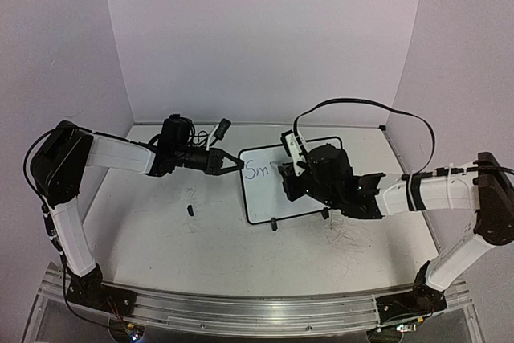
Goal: Write a sentence on the whiteboard
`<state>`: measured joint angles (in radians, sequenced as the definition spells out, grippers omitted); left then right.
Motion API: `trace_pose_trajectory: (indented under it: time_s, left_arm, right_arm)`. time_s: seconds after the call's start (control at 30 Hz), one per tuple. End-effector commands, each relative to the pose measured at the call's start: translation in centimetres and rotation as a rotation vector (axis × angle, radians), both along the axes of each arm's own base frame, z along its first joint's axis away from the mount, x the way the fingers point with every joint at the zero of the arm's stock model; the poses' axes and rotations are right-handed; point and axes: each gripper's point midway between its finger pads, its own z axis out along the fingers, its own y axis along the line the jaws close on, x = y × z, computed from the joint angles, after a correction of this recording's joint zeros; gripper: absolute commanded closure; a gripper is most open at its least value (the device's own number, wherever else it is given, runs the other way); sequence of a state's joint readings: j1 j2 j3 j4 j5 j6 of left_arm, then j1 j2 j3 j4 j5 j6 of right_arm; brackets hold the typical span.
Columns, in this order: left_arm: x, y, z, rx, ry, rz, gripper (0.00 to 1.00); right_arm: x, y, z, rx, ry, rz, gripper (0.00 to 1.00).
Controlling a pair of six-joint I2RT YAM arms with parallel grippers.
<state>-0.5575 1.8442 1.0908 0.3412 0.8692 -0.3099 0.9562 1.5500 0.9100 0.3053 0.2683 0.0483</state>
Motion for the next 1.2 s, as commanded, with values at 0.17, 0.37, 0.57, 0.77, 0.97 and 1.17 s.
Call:
trace_pose_trajectory:
  time_s: [0.17, 0.37, 0.57, 0.77, 0.97, 1.17]
  left_arm:
    - [-0.3, 0.0, 1.4, -0.026, -0.015, -0.026, 1.0]
    - [-0.3, 0.0, 1.4, -0.025, -0.013, -0.025, 1.0]
    - [-0.3, 0.0, 1.3, -0.025, -0.013, -0.026, 1.0]
    - [-0.3, 0.0, 1.3, -0.024, -0.013, -0.025, 1.0]
    - [-0.3, 0.0, 1.5, -0.025, -0.017, -0.024, 1.0]
    - [-0.4, 0.0, 1.5, -0.027, -0.017, -0.026, 1.0]
  right_arm:
    - [1.3, 0.5, 1.4, 0.019, -0.046, -0.047, 1.0]
    - [0.2, 0.0, 2.4, 0.051, -0.04, -0.017, 1.0]
    - [-1.0, -0.4, 1.5, 0.067, -0.003, 0.018, 1.0]
    - [-0.7, 0.3, 1.2, 0.06, -0.006, 0.027, 1.0]
    - [-0.1, 0.5, 0.9, 0.044, -0.01, 0.012, 1.0]
    - [0.1, 0.4, 0.6, 0.036, -0.012, -0.004, 1.0]
